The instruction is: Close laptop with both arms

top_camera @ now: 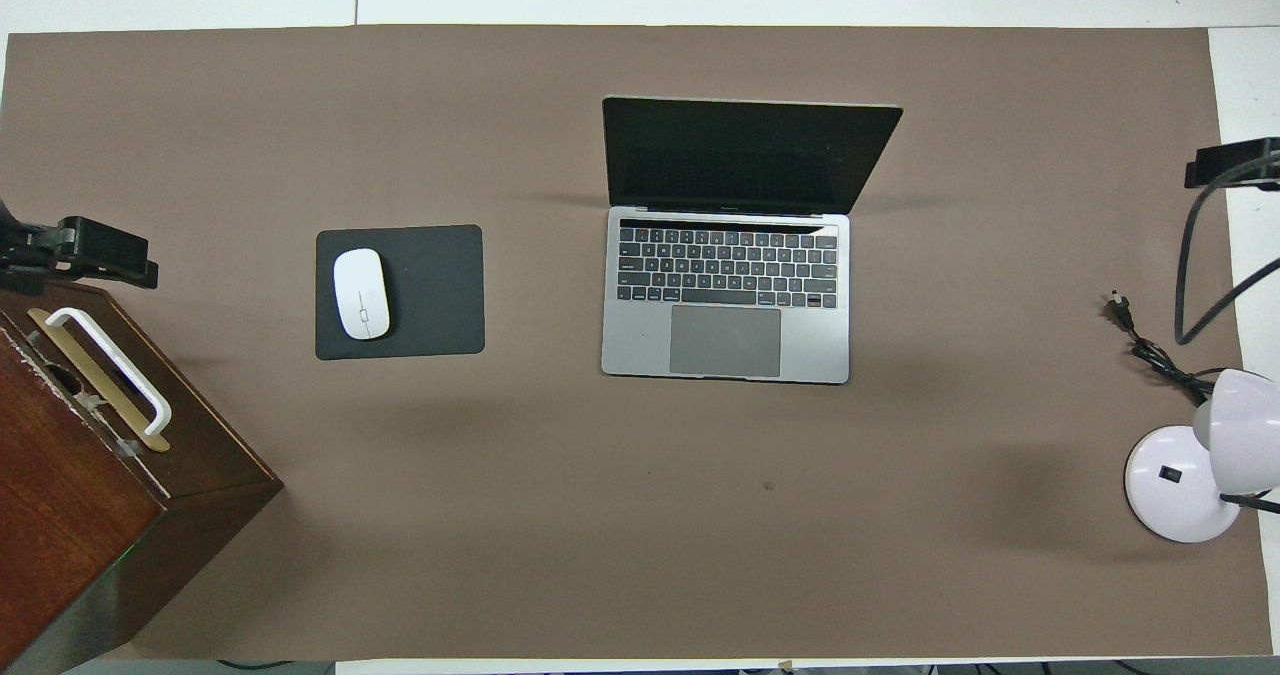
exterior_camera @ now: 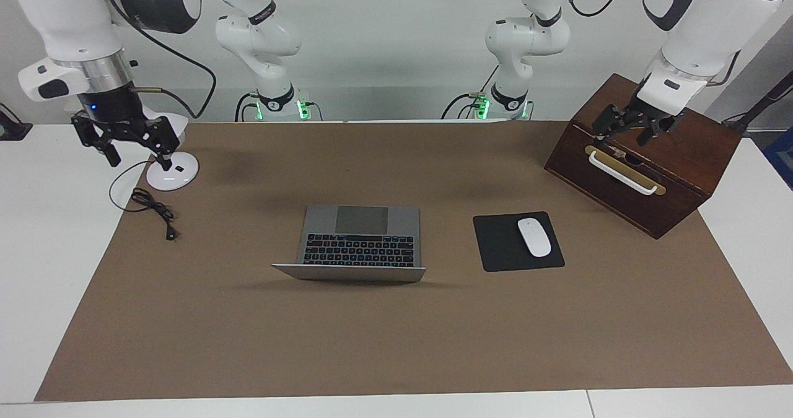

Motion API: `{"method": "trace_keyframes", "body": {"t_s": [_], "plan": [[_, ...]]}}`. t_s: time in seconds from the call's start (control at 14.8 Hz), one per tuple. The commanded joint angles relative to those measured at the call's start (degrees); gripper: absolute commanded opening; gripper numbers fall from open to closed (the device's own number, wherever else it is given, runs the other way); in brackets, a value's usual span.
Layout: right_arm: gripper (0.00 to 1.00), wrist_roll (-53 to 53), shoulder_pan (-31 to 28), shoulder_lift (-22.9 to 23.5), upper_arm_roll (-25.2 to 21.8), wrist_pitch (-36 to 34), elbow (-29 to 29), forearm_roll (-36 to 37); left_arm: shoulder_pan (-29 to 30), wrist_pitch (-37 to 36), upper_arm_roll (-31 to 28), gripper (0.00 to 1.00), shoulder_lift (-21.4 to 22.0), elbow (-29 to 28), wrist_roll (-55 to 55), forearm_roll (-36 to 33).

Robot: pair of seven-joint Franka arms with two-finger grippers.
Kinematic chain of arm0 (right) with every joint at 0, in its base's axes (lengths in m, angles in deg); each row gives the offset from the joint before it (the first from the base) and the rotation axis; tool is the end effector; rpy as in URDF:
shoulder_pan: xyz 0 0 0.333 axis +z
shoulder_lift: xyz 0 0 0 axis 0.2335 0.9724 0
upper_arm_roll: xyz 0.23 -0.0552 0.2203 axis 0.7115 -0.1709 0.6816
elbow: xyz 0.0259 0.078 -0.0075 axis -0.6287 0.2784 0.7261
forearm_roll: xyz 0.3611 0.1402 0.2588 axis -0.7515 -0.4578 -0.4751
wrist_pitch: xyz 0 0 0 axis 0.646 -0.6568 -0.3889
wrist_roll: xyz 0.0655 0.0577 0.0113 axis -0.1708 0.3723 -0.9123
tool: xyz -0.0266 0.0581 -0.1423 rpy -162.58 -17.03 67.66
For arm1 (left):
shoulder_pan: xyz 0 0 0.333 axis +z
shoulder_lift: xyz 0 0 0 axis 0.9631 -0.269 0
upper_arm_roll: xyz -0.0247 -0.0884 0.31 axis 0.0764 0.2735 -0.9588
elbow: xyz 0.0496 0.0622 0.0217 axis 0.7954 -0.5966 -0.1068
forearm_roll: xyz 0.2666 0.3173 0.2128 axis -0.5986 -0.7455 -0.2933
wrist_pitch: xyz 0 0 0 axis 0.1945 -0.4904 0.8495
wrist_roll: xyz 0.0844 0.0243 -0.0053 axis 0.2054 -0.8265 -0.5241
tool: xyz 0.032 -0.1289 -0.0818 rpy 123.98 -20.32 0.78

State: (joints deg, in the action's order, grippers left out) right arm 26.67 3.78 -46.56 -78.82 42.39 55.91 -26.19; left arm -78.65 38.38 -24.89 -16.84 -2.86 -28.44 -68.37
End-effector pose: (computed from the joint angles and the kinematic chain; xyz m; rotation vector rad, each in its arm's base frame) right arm 0.6690 -0.0731 0.5677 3.0488 -0.1137 0.3764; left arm 0.6233 -0.0180 0.5663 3.1283 -0.0309 -0.0910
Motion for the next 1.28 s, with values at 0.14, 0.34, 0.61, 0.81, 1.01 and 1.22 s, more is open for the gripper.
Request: {"method": "trace_keyframes", "body": {"t_s": [0.14, 0.34, 0.61, 0.81, 1.01, 1.22], "plan": [[0.95, -1.05, 0.32, 4.80, 1.04, 12.17, -3.30, -1.78, -0.49, 1.40, -0.11, 1.00, 2.01, -2.56, -1.60, -0.39], [0.63, -0.87, 0.58, 7.87, 1.21, 18.24, -3.65, -3.96, -0.58, 2.63, -0.02, 0.46, 2.01, -2.73, -1.43, -0.39], [0.45, -0.70, 2.08, 19.36, 1.30, 24.06, -12.58, -7.66, -0.49, 7.37, -0.11, 0.00, 2.36, -4.40, -1.25, -0.39], [0.08, 2.01, 4.70, 28.24, 2.62, 24.59, -22.53, -8.29, -0.05, 8.33, -0.02, 0.00, 2.36, -4.40, -1.86, -0.39], [0.00, 2.73, 8.75, 35.80, 2.71, 31.52, -27.99, -8.02, 0.21, 10.27, -0.11, 0.00, 2.36, -4.66, -1.34, -0.13], [0.00, 7.71, 8.93, 37.84, 5.95, 31.27, -30.37, -8.99, -0.40, 13.87, -0.02, 0.00, 2.19, -4.84, -1.08, -0.04]]}}
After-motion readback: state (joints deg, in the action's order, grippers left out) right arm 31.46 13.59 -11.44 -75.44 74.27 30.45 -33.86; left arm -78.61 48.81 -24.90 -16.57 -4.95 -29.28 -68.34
